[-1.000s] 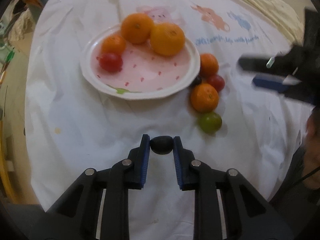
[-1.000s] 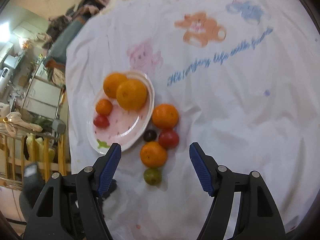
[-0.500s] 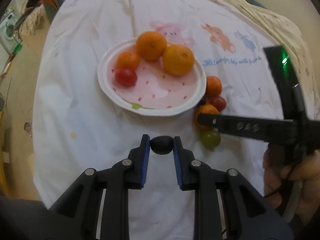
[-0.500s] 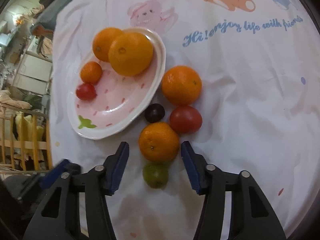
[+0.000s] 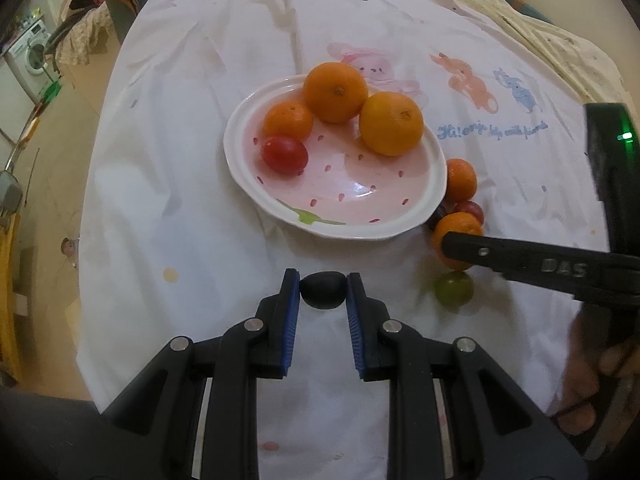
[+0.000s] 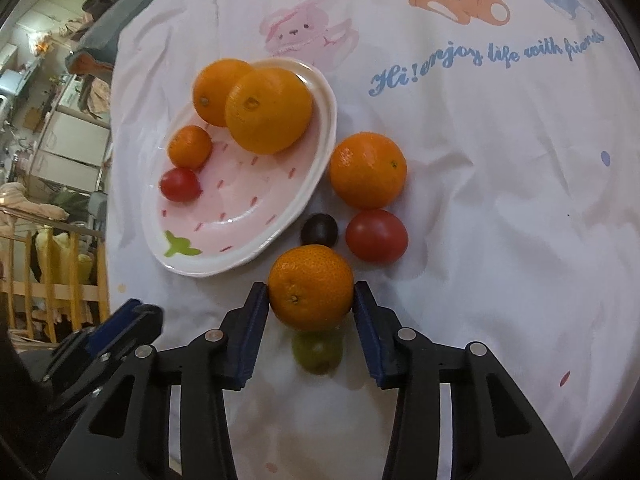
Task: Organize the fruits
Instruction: 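Grasp a mandarin with the right tool while the left tool holds the grape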
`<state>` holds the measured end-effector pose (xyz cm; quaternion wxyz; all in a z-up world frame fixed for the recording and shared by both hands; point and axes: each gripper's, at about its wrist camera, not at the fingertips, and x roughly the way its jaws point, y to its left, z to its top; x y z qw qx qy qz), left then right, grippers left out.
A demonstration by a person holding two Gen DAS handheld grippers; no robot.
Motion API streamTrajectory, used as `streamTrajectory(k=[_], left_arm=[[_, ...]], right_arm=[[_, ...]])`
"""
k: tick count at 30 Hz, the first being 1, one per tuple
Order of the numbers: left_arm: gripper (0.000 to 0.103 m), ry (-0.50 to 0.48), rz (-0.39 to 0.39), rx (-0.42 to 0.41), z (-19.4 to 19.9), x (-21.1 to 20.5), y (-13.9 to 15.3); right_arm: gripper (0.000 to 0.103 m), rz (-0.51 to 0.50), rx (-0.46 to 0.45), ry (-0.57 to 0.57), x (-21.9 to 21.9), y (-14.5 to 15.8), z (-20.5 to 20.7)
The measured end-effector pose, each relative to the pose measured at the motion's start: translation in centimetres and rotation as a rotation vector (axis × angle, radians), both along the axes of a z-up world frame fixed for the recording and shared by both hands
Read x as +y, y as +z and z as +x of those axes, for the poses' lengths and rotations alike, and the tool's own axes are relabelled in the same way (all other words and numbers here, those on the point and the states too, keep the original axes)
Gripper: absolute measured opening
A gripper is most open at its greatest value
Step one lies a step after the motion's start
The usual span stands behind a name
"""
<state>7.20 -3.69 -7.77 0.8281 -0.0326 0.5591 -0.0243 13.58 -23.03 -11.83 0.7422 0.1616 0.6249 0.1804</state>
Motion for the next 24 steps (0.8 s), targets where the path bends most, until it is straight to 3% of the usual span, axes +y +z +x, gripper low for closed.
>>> streamTrajectory(k=[10,18,24], left_arm=[[0.019,-0.001,0.016,-0.05,-0.3,0.4,0.8],[0.02,0.048,0.035,-0.176,-1.1,2.2,3.0],[0.019,0.087,0.055,-0.161,-1.2,3.5,3.3]], right_arm=[[0.045,0.016,-0.078,-0.01,-0.8,3.1,-1.1],[0.045,0.1,-0.24,-0.075,-2.6,7.0,-1.3],[0.045,0.144,-0.303,-0.045,-2.7,8.5,-1.7]])
